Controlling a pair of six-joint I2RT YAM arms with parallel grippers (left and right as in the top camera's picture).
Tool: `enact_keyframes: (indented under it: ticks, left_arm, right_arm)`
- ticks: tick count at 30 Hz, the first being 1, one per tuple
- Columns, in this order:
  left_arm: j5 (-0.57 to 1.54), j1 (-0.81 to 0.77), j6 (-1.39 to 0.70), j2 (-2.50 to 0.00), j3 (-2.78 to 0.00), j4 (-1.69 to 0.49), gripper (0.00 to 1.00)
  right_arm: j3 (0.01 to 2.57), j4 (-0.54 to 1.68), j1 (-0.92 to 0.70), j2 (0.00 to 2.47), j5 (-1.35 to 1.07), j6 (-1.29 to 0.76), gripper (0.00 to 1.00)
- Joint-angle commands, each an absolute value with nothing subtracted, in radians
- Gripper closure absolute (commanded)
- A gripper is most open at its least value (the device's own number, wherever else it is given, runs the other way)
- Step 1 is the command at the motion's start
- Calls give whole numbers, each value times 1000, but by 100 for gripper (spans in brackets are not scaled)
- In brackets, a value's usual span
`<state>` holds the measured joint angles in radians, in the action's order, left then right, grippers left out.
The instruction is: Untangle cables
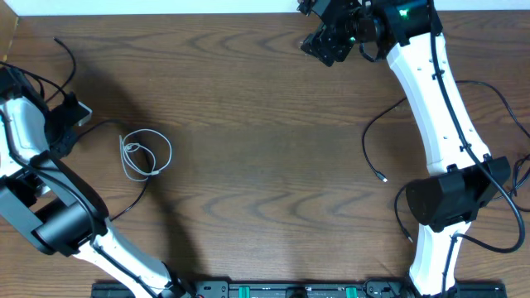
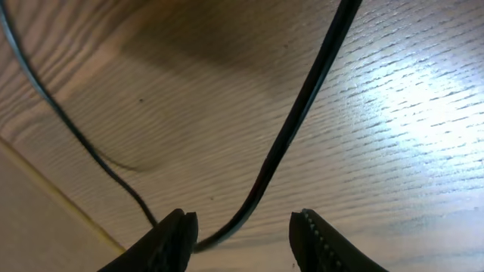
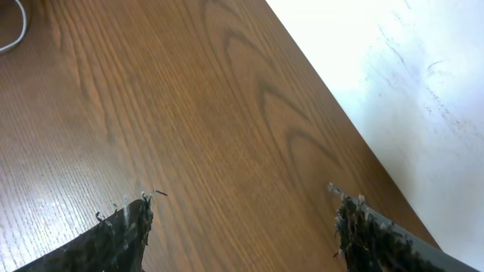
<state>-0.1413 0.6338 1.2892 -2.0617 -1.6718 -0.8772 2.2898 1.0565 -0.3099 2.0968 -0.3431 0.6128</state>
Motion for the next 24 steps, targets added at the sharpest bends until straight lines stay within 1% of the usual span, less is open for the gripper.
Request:
enact_keyframes:
  ticks: [1,2,4,6,7,10,11,16,20,24]
  left_arm:
    - [-147,638,1298,-2091,-1659,-873,59]
    - [-147,638,1298,-2091,-1659,-873,59]
    - [-147,639,1298,-2091,-1659,-873,48]
    - [-147,638,1298,-2091,-1659,-871,47]
    - [-146,638,1298,-2091,-1658,-868,54]
    - [-145,638,1298,-2091,-1655,-861,87]
    - [-142,638,1298,-2091,-1655,-861,92]
    - [-142,637,1277,-2091,-1655,-862,92]
    - [-143,606,1251,-2091,-1655,-862,93]
    - [-143,533,1251,-2067,-1655,-824,93]
  right_arm:
    - [2310,1055,-324,2061,-354,599,24]
    - [2310,1055,-324,2061,-354,599,24]
    - [2310,1055,-324,2061,-354,599,24]
    - [2310,1055,-324,2061,-354,599,24]
    - [2310,1055,-324,2061,-354,599,23]
    - [2310,1055,-324,2061,-354,599,23]
    - [2310,1054,-324,2061,-354,599,23]
    - [2310,1054,-324,2061,-354,599,23]
    - [2310,1042,-323,2061,-340,608,22]
    - [2310,1004,-307,2058,-233,608,19]
